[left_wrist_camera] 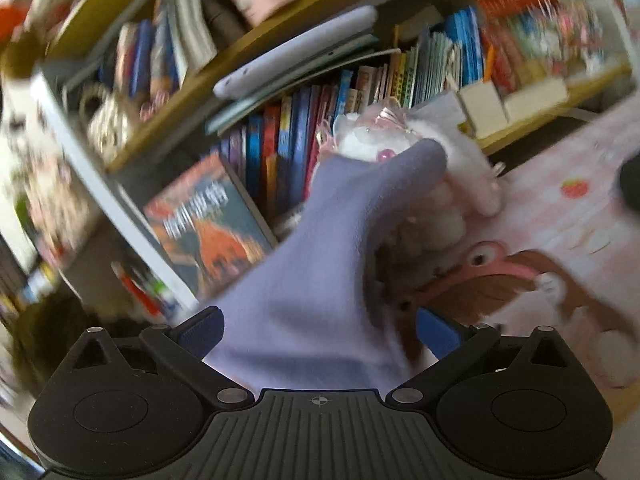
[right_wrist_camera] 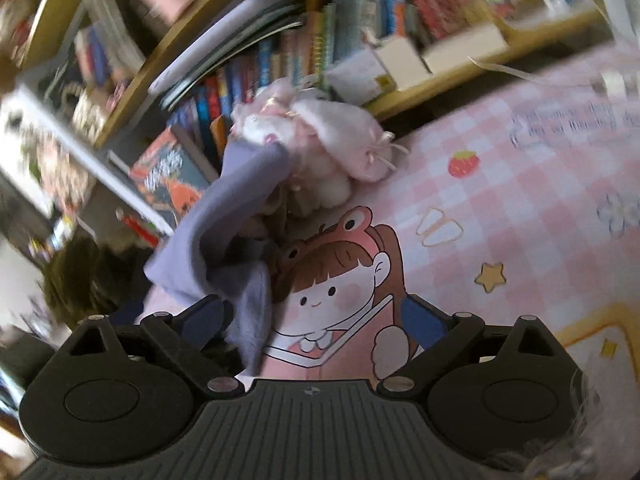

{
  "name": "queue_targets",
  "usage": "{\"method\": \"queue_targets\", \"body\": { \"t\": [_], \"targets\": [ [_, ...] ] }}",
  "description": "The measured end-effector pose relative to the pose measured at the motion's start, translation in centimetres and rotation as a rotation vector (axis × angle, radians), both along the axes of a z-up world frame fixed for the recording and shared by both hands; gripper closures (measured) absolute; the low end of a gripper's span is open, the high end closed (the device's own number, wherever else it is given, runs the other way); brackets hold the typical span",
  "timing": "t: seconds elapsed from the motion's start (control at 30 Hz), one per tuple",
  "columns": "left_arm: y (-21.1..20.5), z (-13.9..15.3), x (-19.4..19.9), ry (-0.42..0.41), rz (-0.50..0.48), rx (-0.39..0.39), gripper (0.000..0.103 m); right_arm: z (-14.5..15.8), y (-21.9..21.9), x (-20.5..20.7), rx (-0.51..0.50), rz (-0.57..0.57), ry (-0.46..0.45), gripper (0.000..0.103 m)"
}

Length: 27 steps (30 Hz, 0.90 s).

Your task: Fold clothes

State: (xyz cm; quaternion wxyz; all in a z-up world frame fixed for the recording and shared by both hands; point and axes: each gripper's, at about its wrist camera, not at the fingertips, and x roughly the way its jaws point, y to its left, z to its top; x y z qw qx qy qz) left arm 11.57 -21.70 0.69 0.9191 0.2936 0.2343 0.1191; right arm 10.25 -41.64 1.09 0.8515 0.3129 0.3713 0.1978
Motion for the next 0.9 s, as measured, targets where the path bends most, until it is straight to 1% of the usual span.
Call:
{"method": "queue_targets", "body": {
  "t": [0.03, 0.07, 0.1, 0.13, 0.17, 0.2, 0.3, 0.4, 0.5, 0.6, 0.7, 0.77, 0.83, 0.9],
  "targets": [
    [0.0, -0.2, 0.5, -0.004, 0.008, 0.039, 0.006, 0.0, -0.3, 0.1, 0.016, -0.007, 0.005, 0.006],
    [0.1, -0.4, 1.0, -0.005, 0.017, 0.072, 0.014, 0.0, -0.6, 0.3, 0.030, -0.013, 0.009, 0.006],
    [0.8, -0.2, 1.3, 0.006, 0.034, 0.062, 0.046, 0.0, -0.8, 0.4, 0.041, -0.012, 0.010, 0.006],
    [1.4, 0.0, 1.6, 0.019, 0.050, 0.049, 0.070, 0.1, -0.9, 0.5, 0.051, -0.011, 0.010, 0.006],
    [2.1, 0.3, 1.6, 0.040, 0.053, 0.014, 0.082, 0.0, -0.9, 0.7, 0.070, -0.005, 0.012, 0.006],
    [2.7, 0.9, 1.3, 0.056, 0.048, -0.028, 0.090, -0.1, -0.8, 0.9, 0.093, 0.003, 0.017, 0.006],
    [3.2, 2.6, -0.8, 0.046, 0.009, -0.082, 0.092, -0.6, -0.3, 1.6, 0.188, 0.037, 0.040, 0.006],
    [2.7, 3.9, -3.4, 0.054, -0.055, -0.082, 0.092, -1.7, 0.5, 2.3, 0.315, 0.060, 0.092, 0.006],
    [2.1, 4.5, -5.7, 0.056, -0.090, -0.109, 0.092, -2.7, 1.4, 2.5, 0.419, 0.070, 0.146, 0.006],
    [1.6, 4.2, -7.9, 0.066, -0.110, -0.121, 0.092, -3.8, 2.3, 2.5, 0.460, 0.069, 0.202, 0.006],
    [1.3, 3.7, -9.8, 0.074, -0.107, -0.126, 0.092, -4.9, 3.1, 2.6, 0.465, 0.054, 0.251, 0.006],
    [1.1, 3.6, -10.8, 0.078, -0.105, -0.138, 0.092, -5.6, 3.4, 2.8, 0.472, 0.045, 0.263, 0.006],
    [0.9, 3.6, -11.2, 0.082, -0.109, -0.133, 0.092, -6.2, 3.7, 3.0, 0.478, 0.035, 0.287, 0.006],
    [0.8, 3.4, -11.6, 0.085, -0.110, -0.119, 0.092, -6.8, 4.1, 2.8, 0.484, 0.042, 0.330, 0.011]
  ]
}}
